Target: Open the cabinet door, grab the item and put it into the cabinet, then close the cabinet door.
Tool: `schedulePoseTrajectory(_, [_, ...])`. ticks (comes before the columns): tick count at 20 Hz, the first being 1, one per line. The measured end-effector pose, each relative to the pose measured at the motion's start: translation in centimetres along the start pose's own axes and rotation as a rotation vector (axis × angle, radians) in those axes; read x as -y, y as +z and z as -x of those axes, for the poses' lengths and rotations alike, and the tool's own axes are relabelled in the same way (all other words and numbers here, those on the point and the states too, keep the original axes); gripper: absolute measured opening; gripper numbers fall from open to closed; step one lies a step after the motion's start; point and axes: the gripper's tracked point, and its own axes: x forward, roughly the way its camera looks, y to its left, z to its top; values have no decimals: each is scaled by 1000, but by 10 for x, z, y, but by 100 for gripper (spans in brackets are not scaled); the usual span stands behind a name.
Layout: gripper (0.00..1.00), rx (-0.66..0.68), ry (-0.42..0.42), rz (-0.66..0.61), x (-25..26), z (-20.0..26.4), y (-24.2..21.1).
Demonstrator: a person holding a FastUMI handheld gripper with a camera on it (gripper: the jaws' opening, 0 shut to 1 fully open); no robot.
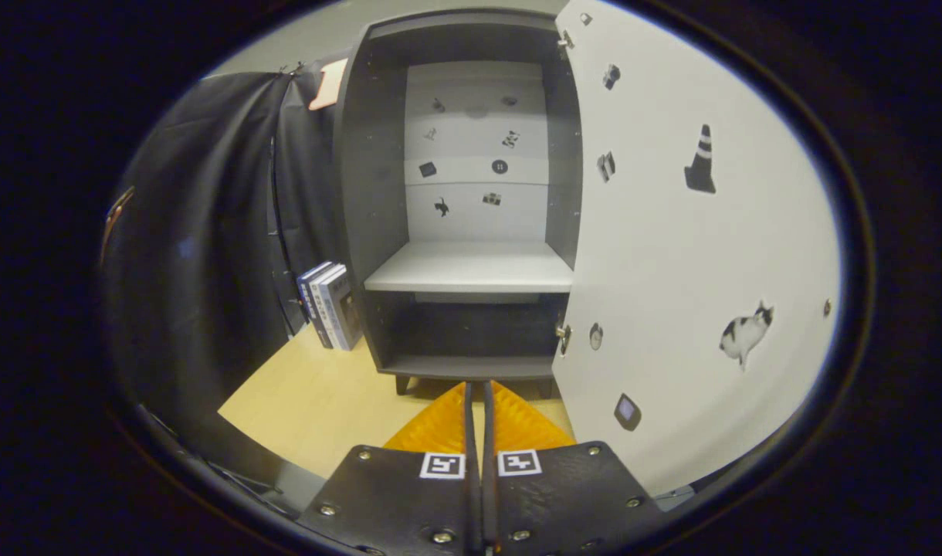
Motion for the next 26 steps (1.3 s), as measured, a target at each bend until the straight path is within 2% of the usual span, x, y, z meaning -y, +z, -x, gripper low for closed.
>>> schedulePoseTrajectory(2, [5, -57, 27, -3, -2, -11, -19])
schedulePoseTrajectory(6, [67, -148, 38, 17, -5, -32, -63])
schedulePoseTrajectory(8, [90, -199, 37, 20, -5, -43, -87])
schedulePoseTrajectory(9, [95, -217, 31, 21, -3, -49, -98])
schedulePoseTrajectory(14, [95, -311, 54, -19, -6, -68, -143])
schedulePoseTrajectory(20, [95, -339, 75, 77, -6, -75, -168])
schedulePoseTrajectory(26, [95, -352, 77, 77, -10, -83, -182])
